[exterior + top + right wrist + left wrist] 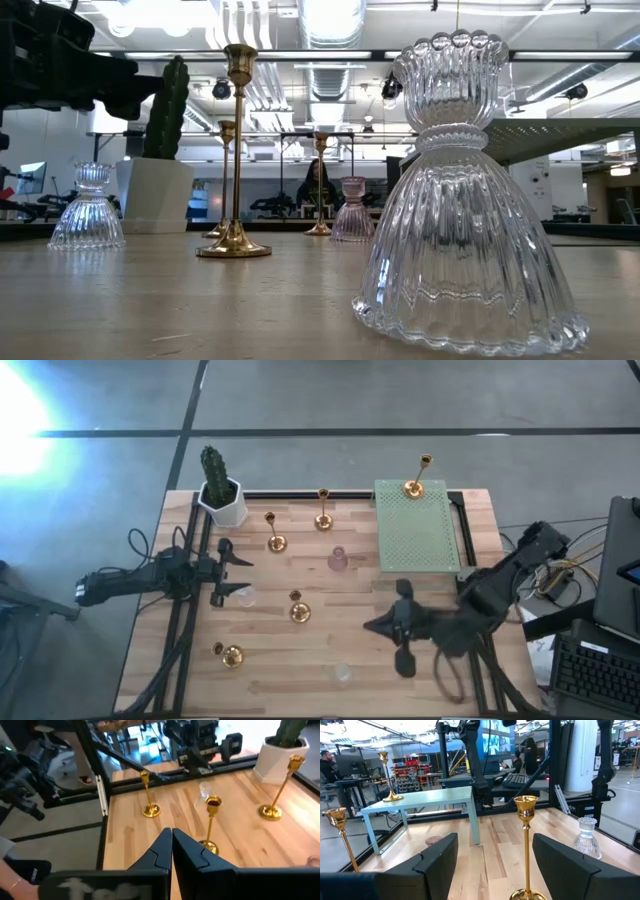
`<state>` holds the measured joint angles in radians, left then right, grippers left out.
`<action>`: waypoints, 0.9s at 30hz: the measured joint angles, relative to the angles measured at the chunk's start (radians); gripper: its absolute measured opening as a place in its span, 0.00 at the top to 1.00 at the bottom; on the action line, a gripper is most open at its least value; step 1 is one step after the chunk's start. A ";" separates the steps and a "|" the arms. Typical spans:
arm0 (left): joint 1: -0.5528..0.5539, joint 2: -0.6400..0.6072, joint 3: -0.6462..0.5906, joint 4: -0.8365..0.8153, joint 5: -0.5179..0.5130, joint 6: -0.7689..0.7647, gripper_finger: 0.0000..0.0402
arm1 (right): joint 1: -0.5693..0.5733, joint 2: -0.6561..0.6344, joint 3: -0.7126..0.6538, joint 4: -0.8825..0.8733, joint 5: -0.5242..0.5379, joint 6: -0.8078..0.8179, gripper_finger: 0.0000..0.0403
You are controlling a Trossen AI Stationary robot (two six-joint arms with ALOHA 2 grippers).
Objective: Pick & Place candle stick holders
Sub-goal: Put the bottom transparent glass candle holder on the shelf
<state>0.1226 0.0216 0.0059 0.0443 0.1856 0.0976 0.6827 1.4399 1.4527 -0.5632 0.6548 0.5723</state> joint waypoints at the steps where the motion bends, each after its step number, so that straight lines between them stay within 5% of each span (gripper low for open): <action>1: 0.000 0.000 0.000 0.000 0.000 0.000 0.35 | 0.001 0.024 0.019 -0.022 0.000 0.017 0.98; 13: 0.000 0.000 0.000 0.000 0.000 0.000 0.35 | 0.005 0.259 0.223 -0.380 -0.024 0.364 0.98; 27: 0.000 0.000 0.000 0.000 0.000 0.000 0.35 | -0.019 0.315 0.215 -0.399 -0.344 0.647 0.98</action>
<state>0.1229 0.0216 0.0059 0.0442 0.1856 0.0975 0.6637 1.7547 1.6676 -0.9623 0.3108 1.2190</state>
